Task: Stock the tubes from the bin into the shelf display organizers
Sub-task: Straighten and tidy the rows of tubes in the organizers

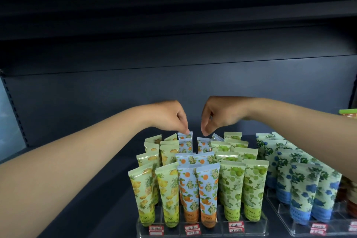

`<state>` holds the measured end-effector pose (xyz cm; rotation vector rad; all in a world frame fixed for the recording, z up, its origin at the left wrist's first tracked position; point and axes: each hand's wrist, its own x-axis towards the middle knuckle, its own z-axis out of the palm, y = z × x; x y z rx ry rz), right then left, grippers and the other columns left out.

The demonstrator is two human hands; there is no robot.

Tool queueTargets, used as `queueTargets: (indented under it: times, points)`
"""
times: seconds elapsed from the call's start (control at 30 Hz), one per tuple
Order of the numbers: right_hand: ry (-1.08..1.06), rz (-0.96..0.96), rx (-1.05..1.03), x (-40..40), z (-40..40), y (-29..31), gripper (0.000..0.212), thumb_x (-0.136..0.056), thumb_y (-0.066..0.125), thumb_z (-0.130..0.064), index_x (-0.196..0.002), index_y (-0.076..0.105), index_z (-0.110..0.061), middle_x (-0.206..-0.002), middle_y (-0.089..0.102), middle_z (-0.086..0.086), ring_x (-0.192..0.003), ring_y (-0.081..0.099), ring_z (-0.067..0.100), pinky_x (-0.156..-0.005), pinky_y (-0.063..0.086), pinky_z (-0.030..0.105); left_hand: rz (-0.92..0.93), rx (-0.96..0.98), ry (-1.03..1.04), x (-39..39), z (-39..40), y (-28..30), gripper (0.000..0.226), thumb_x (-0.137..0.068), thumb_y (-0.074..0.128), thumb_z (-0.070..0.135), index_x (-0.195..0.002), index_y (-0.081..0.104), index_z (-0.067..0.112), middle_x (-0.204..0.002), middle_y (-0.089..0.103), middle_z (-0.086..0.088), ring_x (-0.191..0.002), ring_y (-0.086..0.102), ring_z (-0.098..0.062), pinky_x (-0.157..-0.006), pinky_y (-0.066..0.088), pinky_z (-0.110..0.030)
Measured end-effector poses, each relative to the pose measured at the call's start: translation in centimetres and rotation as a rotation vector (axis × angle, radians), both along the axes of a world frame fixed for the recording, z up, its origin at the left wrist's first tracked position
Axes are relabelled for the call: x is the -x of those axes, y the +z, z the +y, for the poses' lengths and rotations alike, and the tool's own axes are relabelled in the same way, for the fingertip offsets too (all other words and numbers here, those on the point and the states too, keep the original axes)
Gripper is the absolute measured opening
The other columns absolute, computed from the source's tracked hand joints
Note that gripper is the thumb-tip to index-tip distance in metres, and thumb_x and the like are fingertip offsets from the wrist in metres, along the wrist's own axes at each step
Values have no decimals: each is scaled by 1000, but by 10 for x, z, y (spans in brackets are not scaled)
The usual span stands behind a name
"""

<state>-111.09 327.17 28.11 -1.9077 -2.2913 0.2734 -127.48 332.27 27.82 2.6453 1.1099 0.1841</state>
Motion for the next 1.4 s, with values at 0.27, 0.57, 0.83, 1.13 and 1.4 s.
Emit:
queueTargets:
  times: [0.27, 0.57, 0.83, 1.13, 1.4]
  points:
    - [12, -64, 65, 3, 18, -8, 17, -79, 73, -22, -92, 75, -12, -83, 66, -10, -83, 60, 6, -81, 45, 20, 125, -14, -20, -17, 18, -12, 18, -83, 69, 29, -95, 74, 17, -86, 66, 11, -80, 54, -5, -78, 42, -21]
    - [36, -73, 63, 5, 20, -14, 11, -81, 72, -24, -88, 74, -15, -76, 64, -15, -75, 58, 4, -69, 43, 15, 222, -23, -13, -25, 20, -17, 20, -81, 72, 26, -97, 74, 14, -84, 63, 11, -81, 53, -5, -75, 37, -19]
    - [132, -77, -47, 20, 8, -11, 16, -82, 70, -25, -94, 74, -17, -70, 59, -16, -63, 49, 0, -58, 33, 9, 201, -142, 25, -26, 11, -16, 8, -82, 67, 22, -88, 68, 16, -64, 49, 9, -64, 45, -11, -57, 35, -21]
    - [110, -47, -75, 25, -12, -7, 7, -78, 74, -29, -72, 69, -27, -61, 55, -12, -54, 45, 4, -46, 32, 8, 80, -41, -1, -16, 3, -11, 3, -79, 71, 23, -81, 70, 21, -64, 53, 12, -60, 42, -5, -56, 33, -15]
    - [61, -46, -56, 24, -18, -7, 20, -77, 74, -31, -62, 62, -30, -59, 56, -12, -53, 46, 3, -47, 32, 8, 77, 21, -42, -12, -3, -7, 12, -82, 70, 23, -92, 74, 19, -64, 57, 21, -59, 48, 3, -51, 33, -1]
